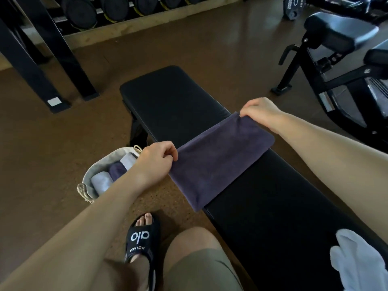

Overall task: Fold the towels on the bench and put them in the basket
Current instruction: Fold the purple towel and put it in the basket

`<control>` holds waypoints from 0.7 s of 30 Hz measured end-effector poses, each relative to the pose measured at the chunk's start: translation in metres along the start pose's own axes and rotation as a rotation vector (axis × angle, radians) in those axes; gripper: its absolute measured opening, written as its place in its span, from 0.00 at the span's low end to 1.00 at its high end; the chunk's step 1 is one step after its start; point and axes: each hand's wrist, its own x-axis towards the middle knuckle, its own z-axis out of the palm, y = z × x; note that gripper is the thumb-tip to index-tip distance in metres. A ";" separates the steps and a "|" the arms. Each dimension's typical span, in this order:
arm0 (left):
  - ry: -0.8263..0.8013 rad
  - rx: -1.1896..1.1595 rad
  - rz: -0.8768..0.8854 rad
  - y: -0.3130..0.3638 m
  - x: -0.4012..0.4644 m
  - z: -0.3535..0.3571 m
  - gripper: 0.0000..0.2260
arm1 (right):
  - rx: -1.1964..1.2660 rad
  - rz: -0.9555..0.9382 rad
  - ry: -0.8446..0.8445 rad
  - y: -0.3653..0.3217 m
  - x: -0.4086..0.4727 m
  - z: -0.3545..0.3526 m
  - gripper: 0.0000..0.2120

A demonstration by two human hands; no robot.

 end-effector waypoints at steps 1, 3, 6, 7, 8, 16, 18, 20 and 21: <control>-0.002 0.012 -0.014 -0.002 0.003 0.001 0.13 | 0.020 0.002 -0.013 0.000 0.003 0.002 0.06; -0.020 0.039 -0.040 -0.008 0.006 0.003 0.13 | 0.023 -0.004 -0.024 0.004 0.007 0.007 0.06; -0.083 0.090 -0.051 -0.013 0.008 0.005 0.12 | -0.114 -0.094 -0.008 0.010 0.011 0.018 0.05; -0.102 0.097 -0.053 -0.013 0.008 0.005 0.12 | -0.144 -0.119 0.011 0.013 0.012 0.021 0.04; -0.114 0.098 -0.055 -0.014 0.008 0.004 0.12 | -0.157 -0.139 0.030 0.016 0.013 0.024 0.04; 0.030 -0.002 -0.028 -0.010 0.013 -0.003 0.12 | -0.252 -0.177 0.014 0.015 0.016 0.019 0.07; 0.048 0.011 -0.053 -0.012 0.015 -0.002 0.12 | -0.286 -0.203 -0.003 0.014 0.018 0.021 0.08; 0.035 0.043 -0.084 -0.015 0.016 -0.001 0.11 | -0.311 -0.219 0.011 0.013 0.019 0.026 0.10; 0.021 0.053 -0.095 -0.017 0.017 0.001 0.11 | -0.325 -0.221 0.028 0.014 0.019 0.029 0.10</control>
